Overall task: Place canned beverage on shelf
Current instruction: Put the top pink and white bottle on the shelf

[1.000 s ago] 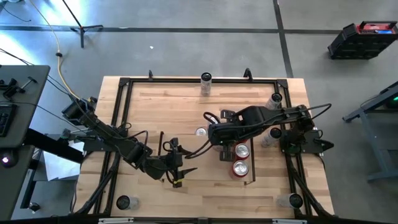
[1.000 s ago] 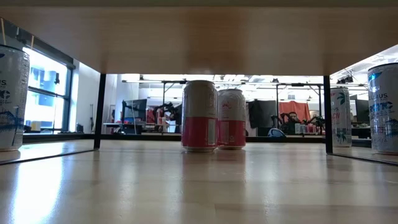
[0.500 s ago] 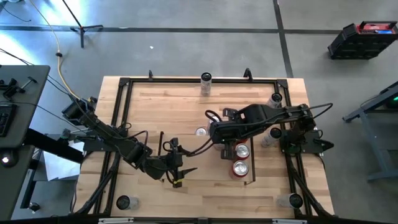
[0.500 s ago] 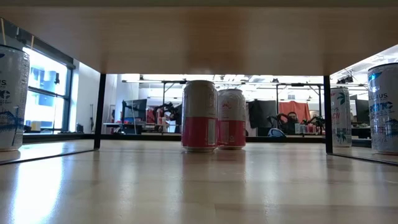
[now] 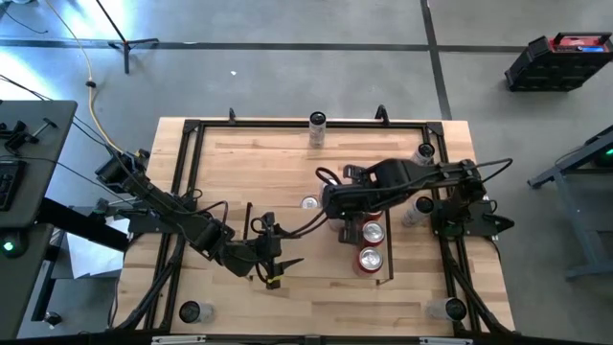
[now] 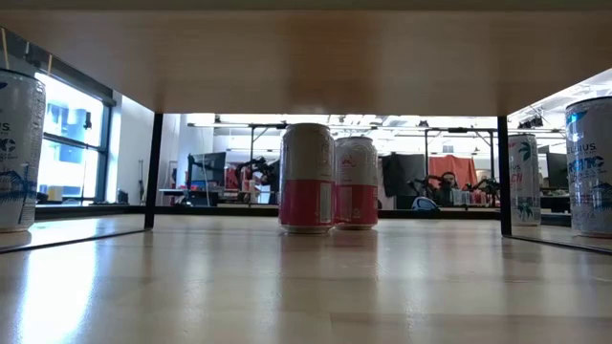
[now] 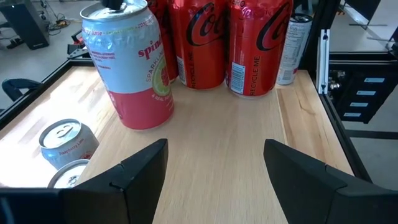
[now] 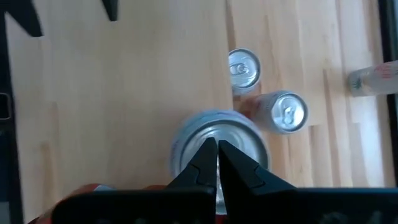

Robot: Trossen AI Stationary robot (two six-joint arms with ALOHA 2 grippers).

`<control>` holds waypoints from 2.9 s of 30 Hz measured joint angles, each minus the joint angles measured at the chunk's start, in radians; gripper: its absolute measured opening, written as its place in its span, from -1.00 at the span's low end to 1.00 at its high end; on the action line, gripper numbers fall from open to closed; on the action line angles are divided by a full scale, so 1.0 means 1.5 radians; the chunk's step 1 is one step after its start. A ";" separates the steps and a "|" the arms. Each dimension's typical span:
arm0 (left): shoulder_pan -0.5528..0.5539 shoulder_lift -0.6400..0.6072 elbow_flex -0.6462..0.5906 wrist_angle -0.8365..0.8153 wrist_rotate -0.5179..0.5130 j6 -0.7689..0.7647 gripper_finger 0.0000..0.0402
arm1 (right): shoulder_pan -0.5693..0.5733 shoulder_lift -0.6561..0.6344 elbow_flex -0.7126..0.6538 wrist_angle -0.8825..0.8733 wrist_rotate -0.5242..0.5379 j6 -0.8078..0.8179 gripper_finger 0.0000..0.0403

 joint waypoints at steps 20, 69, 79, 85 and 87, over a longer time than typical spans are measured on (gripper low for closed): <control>-0.065 -0.032 0.033 0.049 0.012 0.085 0.27 | 0.005 -0.149 0.013 0.000 0.223 0.055 -1.00; 0.107 0.097 0.035 0.075 0.004 0.051 0.27 | 0.395 -0.305 -0.297 0.005 0.455 0.424 -1.00; 0.161 0.139 0.035 0.131 0.053 0.046 0.27 | 0.431 -0.301 -0.297 0.034 0.483 0.439 -1.00; 0.181 0.141 0.035 0.138 0.054 0.030 0.27 | 0.432 -0.282 -0.297 0.036 0.483 0.439 -1.00; 0.186 0.140 0.035 0.145 0.054 0.030 0.27 | 0.432 -0.274 -0.297 0.036 0.483 0.439 -1.00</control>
